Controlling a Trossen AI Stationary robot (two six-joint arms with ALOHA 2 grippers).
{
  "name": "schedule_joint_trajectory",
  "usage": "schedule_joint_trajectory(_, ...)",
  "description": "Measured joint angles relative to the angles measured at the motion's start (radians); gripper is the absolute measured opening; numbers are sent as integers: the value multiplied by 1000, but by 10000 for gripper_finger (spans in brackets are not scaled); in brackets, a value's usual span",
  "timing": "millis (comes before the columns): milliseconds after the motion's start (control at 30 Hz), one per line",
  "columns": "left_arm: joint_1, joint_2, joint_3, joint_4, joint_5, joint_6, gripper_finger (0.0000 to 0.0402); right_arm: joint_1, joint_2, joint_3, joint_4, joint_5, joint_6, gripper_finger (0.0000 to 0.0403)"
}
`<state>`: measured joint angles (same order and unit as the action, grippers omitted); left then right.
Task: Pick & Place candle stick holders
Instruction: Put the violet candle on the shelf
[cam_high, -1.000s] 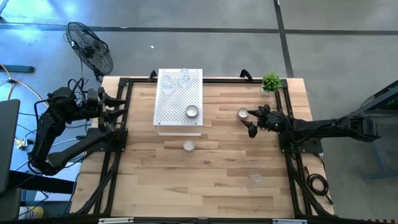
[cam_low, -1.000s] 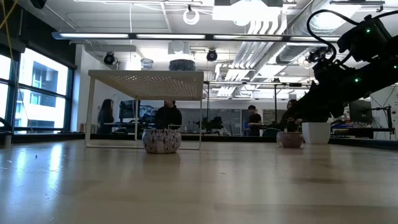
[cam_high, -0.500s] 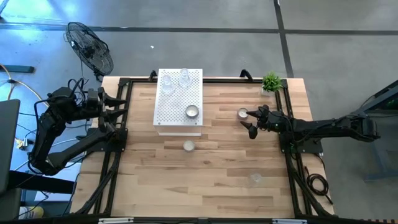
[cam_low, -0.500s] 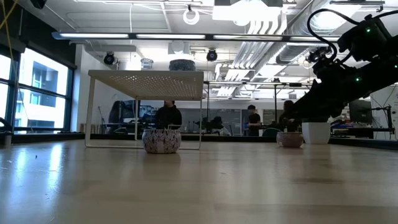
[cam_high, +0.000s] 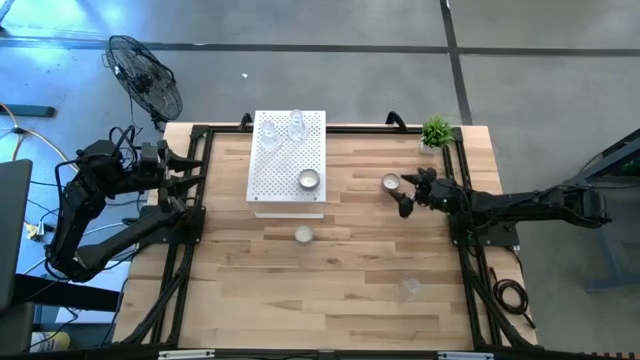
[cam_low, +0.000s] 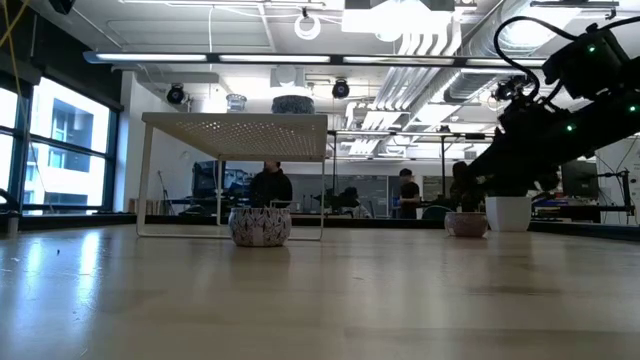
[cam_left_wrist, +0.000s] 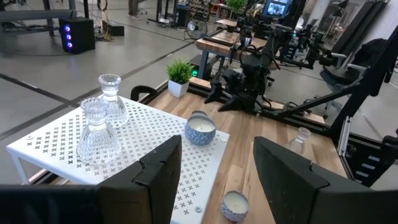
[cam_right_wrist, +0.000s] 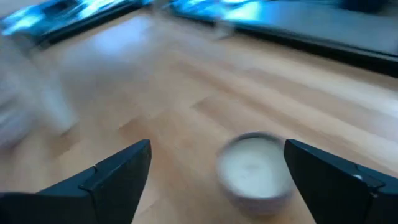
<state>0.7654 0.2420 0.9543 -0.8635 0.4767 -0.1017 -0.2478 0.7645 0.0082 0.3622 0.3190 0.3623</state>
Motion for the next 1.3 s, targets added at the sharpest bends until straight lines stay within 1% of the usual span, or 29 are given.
schedule_joint_trajectory(33, 0, 0, 0, 0, 0, 0, 195, 0, 0, 0, -6, 49, 35, 367)
schedule_joint_trajectory(67, 0, 0, 0, 0, 0, 0, 195, -1, 0, 0, -20, 75, 55, 371)
schedule_joint_trajectory(133, 0, 0, 0, 0, 0, 0, 195, -1, 1, 0, -52, 61, 55, 378)
schedule_joint_trajectory(267, 0, 0, 0, -6, 0, 0, 195, 0, 0, 0, -57, -11, 13, 381)
schedule_joint_trajectory(367, 0, 0, 0, -7, 0, 0, 195, 0, 0, 0, -52, -4, 3, 379)
schedule_joint_trajectory(500, 0, 0, 0, -12, 3, 0, 195, 0, 0, 0, -52, 7, 43, 382)
schedule_joint_trajectory(633, 0, 0, 0, -16, 3, 0, 195, 0, 0, 0, -51, 49, 121, 381)
schedule_joint_trajectory(733, 0, 0, 0, -16, 3, 0, 195, 0, 0, 0, -44, 41, 201, 379)
schedule_joint_trajectory(833, 0, 0, 0, -15, 3, 0, 195, 0, 1, 0, -47, 9, 264, 379)
schedule_joint_trajectory(933, 0, 0, 0, -15, 2, 0, 195, 0, 1, 0, -64, 10, 267, 379)
schedule_joint_trajectory(1100, 0, 0, 0, -15, 2, 0, 195, 0, 5, 0, -106, 40, 265, 379)
schedule_joint_trajectory(1300, 0, 0, 0, -15, -1, 18, 195, 0, 65, 0, -115, 50, 182, 378)
